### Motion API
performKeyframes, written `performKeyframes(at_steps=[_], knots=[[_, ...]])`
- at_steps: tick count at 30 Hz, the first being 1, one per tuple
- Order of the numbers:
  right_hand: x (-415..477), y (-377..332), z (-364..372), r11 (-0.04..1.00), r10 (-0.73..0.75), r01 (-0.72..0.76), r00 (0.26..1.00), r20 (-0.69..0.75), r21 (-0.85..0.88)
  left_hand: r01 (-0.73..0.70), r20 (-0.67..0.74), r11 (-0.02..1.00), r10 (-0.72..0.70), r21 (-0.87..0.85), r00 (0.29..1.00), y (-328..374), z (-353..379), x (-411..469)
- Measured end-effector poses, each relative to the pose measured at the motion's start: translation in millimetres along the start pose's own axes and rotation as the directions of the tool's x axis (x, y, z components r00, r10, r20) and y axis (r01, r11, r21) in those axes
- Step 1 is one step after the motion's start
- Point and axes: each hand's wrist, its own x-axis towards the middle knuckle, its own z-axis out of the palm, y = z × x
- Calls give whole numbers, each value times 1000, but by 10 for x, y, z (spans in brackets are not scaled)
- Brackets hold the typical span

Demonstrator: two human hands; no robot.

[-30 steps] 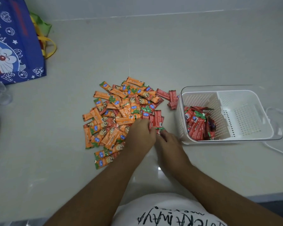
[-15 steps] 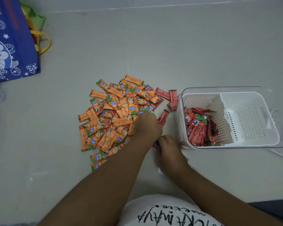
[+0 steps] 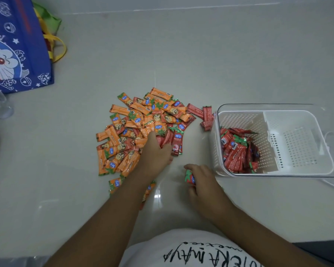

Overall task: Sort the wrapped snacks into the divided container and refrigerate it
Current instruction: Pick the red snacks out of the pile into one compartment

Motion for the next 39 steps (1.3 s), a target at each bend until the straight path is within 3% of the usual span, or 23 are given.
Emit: performKeyframes(at_steps=[4,12,19,24,31,36,39], knots=[[199,-19,5,999,-20,17,996,-85,-33,53,-72,996,-48,71,996,33,107,-30],[363,69,78,1000,26,-26,988,-153,-1,35,-40,985,-28,167,999,144,220,-17],[453,119,-20,995,95,-99,976,-195,-14,-59,-182,965,108,257,977,37,275,50],[516,277,-234,986,150,-161,968,-199,-39,-119,-193,908,211,401,958,44,368,108],[399,369,-355,962,223,-232,972,-78,-144,-40,-134,788,154,615,979,127,511,212],[301,463,-305,934,254,-236,967,34,-269,-23,-118,766,129,642,985,178,544,244],[349,430,-322,935,225,-207,974,30,-286,-56,-83,751,146,658,986,172,543,229]])
